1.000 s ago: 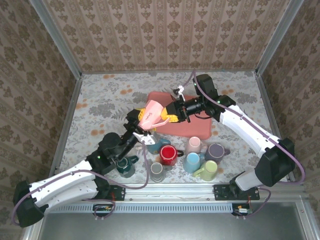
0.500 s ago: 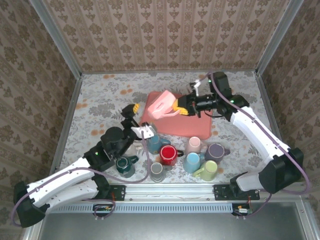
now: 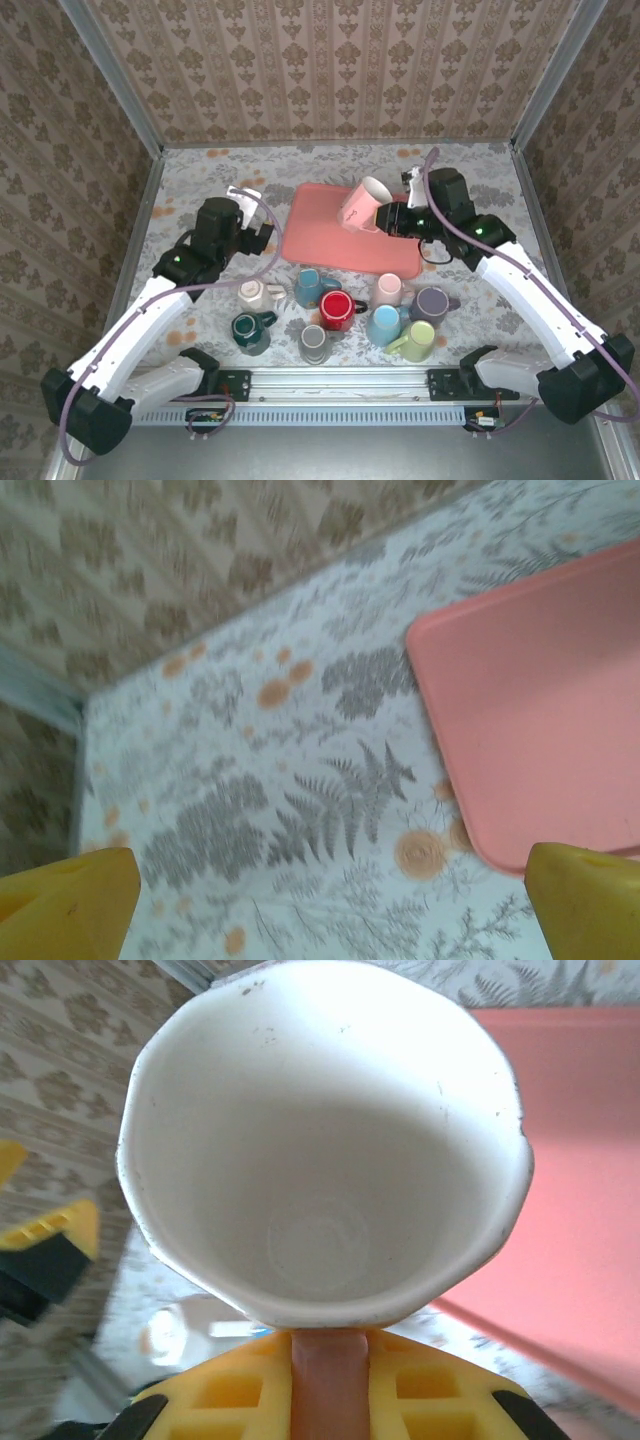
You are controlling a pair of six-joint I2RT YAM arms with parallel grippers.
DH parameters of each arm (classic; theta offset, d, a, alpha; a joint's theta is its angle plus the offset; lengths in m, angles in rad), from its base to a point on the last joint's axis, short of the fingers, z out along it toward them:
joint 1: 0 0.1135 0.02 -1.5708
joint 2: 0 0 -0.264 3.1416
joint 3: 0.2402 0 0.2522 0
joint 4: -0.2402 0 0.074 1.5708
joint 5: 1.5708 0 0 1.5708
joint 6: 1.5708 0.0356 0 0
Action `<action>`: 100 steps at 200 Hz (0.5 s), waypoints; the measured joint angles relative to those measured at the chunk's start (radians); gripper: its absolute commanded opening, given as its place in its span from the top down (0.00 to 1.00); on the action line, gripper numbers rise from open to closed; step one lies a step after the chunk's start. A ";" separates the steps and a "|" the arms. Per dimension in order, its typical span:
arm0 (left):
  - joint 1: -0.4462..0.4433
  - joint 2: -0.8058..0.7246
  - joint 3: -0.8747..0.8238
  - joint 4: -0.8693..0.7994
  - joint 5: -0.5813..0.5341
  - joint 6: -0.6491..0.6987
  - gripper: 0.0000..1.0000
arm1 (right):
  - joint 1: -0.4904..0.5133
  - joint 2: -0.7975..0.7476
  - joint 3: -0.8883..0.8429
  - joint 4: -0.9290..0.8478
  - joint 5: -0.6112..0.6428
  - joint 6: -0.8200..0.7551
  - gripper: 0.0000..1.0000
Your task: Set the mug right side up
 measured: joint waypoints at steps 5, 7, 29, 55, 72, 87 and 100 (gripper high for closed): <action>0.018 0.006 0.001 -0.011 0.010 -0.030 0.00 | 0.010 -0.003 -0.012 0.012 0.025 -0.027 1.00; 0.026 0.008 0.002 -0.017 0.013 -0.044 0.00 | 0.012 -0.003 -0.015 0.014 0.032 -0.034 1.00; 0.098 0.012 0.000 -0.050 0.069 -0.154 0.00 | 0.038 -0.003 -0.037 0.046 0.111 -0.129 1.00; 0.143 -0.026 -0.025 -0.036 0.117 -0.254 0.00 | 0.064 0.019 -0.037 0.087 0.193 -0.221 1.00; 0.153 -0.071 -0.065 -0.026 0.130 -0.292 0.00 | 0.092 0.044 -0.038 0.118 0.240 -0.268 1.00; 0.154 -0.099 -0.095 -0.023 0.128 -0.309 0.00 | 0.117 0.067 -0.050 0.159 0.271 -0.302 1.00; 0.154 -0.112 -0.111 -0.023 0.119 -0.321 0.00 | 0.134 0.089 -0.063 0.200 0.290 -0.334 1.00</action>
